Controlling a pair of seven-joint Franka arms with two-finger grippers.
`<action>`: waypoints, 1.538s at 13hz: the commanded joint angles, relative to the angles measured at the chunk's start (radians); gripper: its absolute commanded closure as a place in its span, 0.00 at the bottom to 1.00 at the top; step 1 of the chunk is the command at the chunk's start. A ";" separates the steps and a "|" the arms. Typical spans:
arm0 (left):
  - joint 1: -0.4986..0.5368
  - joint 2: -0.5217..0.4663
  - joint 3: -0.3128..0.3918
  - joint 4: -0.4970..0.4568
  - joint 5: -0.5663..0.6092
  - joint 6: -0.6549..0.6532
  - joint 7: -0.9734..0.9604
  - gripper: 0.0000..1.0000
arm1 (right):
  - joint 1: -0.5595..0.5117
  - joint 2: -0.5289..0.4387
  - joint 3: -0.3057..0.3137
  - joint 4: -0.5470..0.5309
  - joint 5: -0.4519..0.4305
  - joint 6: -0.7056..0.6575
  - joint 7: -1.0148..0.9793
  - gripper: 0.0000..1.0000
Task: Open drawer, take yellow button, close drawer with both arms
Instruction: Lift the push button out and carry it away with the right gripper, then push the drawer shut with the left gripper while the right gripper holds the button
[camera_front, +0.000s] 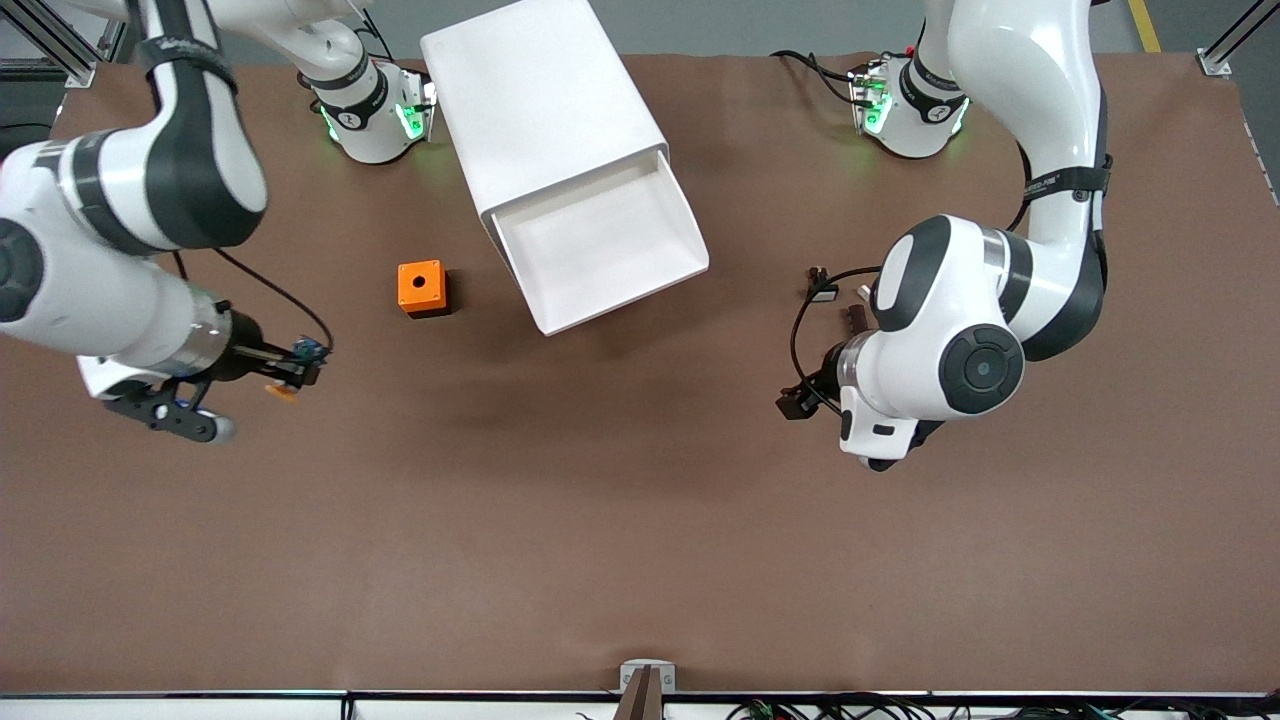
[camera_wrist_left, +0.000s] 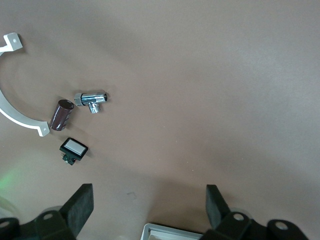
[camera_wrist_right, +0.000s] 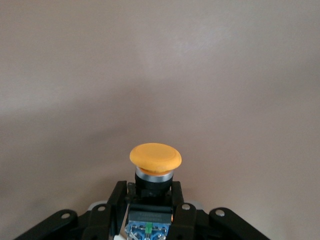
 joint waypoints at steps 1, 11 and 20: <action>-0.005 -0.014 -0.004 -0.020 0.065 0.013 0.107 0.02 | -0.099 0.053 0.021 -0.005 -0.008 0.055 -0.185 0.97; -0.247 -0.028 -0.034 -0.131 0.061 0.302 0.134 0.00 | -0.242 0.274 0.022 -0.041 0.003 0.297 -0.655 0.97; -0.473 -0.024 -0.061 -0.142 0.057 0.208 -0.133 0.00 | -0.234 0.293 0.028 -0.263 0.009 0.644 -0.709 0.97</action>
